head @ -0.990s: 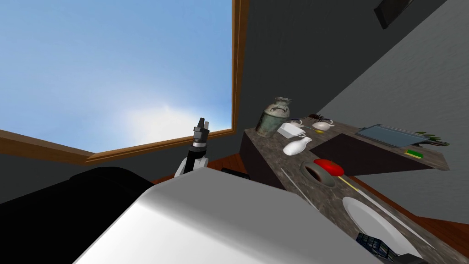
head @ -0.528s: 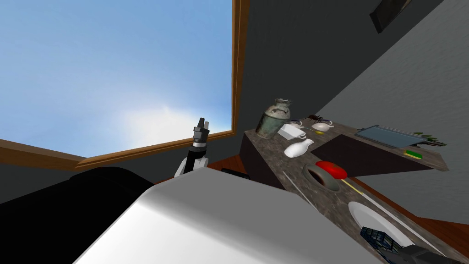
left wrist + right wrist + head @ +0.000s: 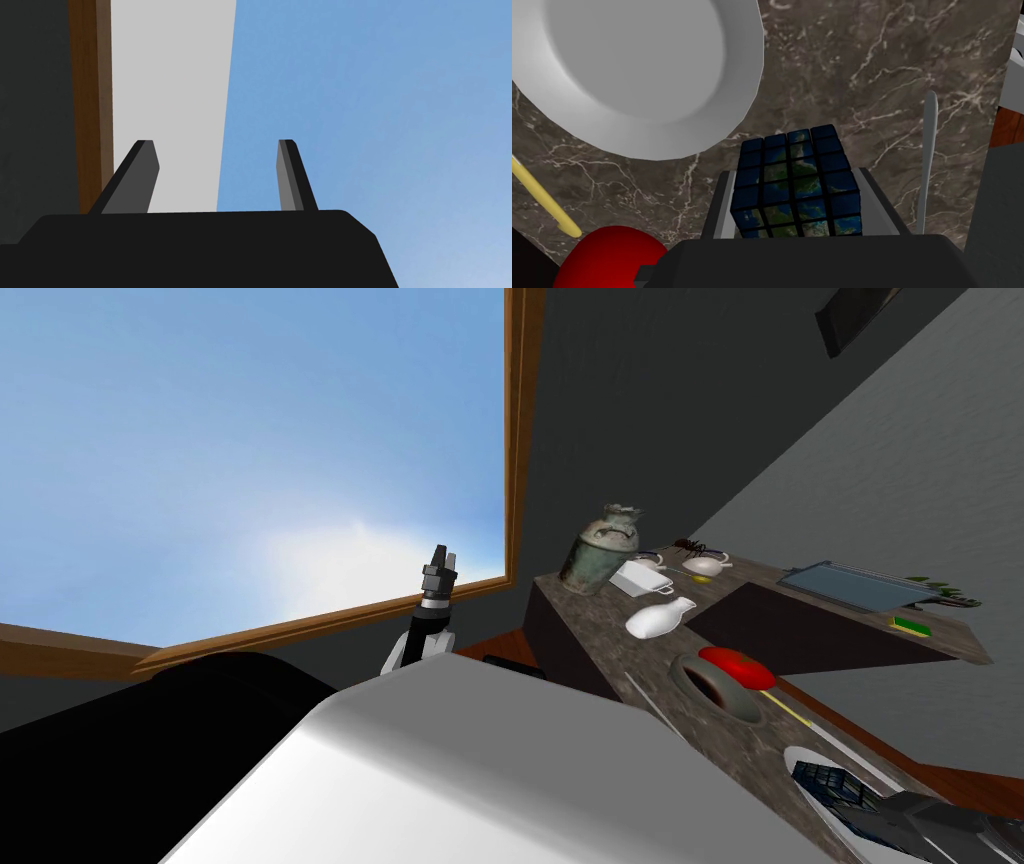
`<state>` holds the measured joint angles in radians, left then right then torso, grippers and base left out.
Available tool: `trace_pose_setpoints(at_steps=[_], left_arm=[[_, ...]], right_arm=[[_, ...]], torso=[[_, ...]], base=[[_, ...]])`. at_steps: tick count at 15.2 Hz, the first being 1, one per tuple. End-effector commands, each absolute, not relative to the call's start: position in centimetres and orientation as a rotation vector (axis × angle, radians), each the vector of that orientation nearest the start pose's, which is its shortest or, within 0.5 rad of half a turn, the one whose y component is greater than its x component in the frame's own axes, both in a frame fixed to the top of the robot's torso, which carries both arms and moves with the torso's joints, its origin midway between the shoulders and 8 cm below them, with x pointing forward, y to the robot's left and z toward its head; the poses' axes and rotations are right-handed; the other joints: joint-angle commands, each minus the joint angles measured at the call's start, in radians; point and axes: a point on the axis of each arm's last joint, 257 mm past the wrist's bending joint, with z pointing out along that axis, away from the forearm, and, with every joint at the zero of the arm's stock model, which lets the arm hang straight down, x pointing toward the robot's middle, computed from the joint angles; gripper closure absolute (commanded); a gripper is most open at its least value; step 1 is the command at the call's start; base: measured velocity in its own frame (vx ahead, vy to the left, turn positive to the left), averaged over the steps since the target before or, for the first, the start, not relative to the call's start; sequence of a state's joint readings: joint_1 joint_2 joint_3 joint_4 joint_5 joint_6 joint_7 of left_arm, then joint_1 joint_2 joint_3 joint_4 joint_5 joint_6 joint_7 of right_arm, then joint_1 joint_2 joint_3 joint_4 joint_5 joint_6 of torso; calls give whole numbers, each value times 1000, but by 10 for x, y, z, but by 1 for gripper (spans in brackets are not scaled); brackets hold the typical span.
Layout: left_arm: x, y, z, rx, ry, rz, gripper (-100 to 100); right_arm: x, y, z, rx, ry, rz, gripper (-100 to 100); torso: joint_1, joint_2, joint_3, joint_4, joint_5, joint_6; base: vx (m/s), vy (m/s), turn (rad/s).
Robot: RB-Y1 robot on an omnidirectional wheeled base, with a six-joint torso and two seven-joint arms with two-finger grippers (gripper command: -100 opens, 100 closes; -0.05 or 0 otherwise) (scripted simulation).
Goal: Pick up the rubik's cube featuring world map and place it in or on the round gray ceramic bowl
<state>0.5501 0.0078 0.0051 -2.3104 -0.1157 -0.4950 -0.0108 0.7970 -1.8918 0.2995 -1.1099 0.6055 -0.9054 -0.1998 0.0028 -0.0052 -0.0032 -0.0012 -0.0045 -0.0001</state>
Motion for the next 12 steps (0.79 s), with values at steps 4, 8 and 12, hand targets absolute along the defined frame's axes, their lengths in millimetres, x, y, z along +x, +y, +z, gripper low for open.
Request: trace_pose_setpoints(at_steps=[4, 8, 12], left_arm=[[338, 271, 20, -589, 704, -1193, 0], [338, 271, 20, -589, 704, -1193, 0], [338, 271, 20, -589, 704, -1193, 0]], right_arm=[[123, -692, -226, -553, 3117, -33, 100], [134, -690, -214, -564, 3122, -37, 100], [155, -686, -192, -584, 3131, -46, 100]], torso=[[-1, 2, 1, 0, -1, 1], [-1, 2, 1, 0, 0, 1], [-1, 2, 1, 1, 0, 1]], base=[[68, 25, -15], [61, 27, -12], [66, 26, -22]])
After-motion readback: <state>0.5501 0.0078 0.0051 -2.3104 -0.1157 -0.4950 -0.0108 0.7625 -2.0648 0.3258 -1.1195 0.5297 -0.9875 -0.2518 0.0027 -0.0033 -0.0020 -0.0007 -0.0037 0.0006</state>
